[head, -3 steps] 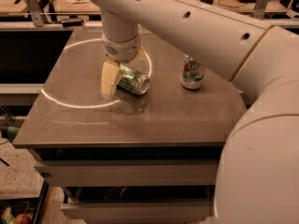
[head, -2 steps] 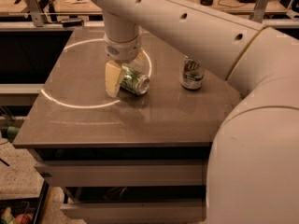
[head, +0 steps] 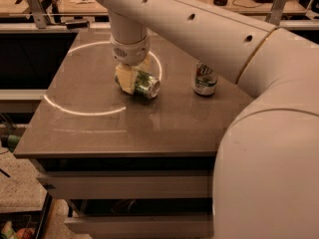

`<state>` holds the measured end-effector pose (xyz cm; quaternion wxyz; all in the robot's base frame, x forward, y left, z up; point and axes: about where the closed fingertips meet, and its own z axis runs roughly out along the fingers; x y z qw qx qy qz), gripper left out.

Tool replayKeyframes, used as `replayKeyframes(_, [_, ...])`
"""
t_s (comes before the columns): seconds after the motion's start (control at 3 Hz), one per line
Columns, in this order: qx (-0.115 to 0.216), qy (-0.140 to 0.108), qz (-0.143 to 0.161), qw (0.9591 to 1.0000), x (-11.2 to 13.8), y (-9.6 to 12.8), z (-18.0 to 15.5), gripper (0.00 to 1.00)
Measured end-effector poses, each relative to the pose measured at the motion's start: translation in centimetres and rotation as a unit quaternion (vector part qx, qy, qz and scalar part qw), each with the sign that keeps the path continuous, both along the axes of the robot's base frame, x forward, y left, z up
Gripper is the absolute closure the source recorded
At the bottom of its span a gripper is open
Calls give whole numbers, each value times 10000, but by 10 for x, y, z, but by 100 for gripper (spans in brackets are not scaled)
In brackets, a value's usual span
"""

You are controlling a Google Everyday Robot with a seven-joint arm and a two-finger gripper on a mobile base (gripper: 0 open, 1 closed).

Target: Place green can upright

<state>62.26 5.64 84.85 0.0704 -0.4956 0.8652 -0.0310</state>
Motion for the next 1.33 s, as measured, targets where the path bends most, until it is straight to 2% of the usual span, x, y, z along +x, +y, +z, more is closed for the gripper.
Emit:
replayKeyframes(0.33, [201,-180,199,9994,-9,-2,20,88])
replayKeyframes(0.67, [971,-475,599,9923,-33,-3,58,100])
replayKeyframes(1.0, [2059,-741,968,9709,-54,-4,85,100])
replayKeyframes(1.33, [2986,-872,1199,9428,-75,-6,96,100])
